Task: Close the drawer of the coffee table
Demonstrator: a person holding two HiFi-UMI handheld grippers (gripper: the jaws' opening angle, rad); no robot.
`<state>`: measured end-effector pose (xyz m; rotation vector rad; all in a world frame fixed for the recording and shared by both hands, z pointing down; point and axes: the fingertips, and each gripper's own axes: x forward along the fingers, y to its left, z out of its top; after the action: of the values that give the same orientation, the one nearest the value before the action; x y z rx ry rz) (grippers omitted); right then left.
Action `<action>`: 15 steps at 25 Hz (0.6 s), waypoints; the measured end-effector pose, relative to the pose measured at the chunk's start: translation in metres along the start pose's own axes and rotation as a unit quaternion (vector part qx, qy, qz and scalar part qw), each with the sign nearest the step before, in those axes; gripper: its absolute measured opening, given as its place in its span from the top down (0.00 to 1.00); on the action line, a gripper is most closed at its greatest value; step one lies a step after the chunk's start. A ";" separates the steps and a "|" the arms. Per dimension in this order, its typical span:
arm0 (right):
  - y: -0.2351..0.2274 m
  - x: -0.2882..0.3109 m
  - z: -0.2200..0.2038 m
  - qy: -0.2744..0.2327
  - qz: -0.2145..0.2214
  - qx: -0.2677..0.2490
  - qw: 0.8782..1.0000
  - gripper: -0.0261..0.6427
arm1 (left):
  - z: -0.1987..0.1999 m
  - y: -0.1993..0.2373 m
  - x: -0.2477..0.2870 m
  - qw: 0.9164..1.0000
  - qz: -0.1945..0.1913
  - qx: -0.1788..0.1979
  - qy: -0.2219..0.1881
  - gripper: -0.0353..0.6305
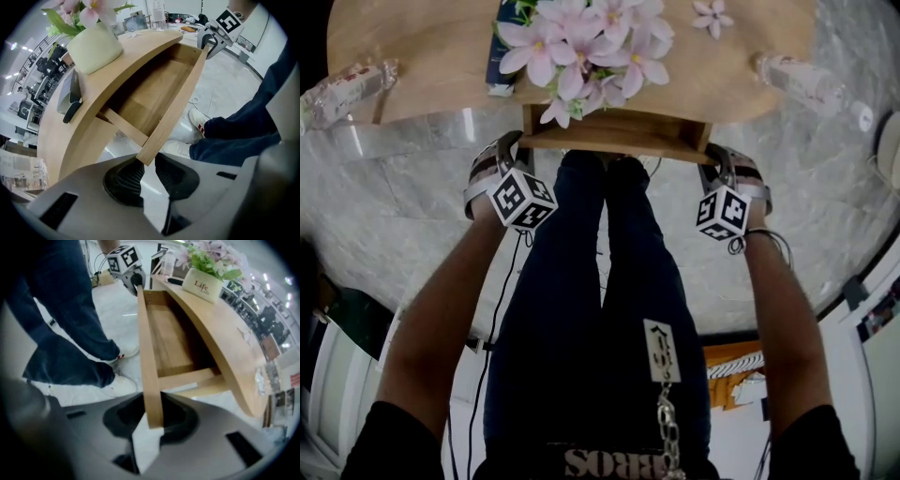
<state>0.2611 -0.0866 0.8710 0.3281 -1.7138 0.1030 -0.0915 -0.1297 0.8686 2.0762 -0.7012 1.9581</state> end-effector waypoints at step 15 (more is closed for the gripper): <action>0.058 -0.003 -0.005 0.003 0.015 0.007 1.000 0.81 | -0.034 -0.043 -0.007 1.000 -0.013 0.006 0.011 0.82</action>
<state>0.2504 -0.0293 0.8760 0.3124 -1.7128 0.1369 -0.1018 -0.0759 0.8729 2.0573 -0.6566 1.9742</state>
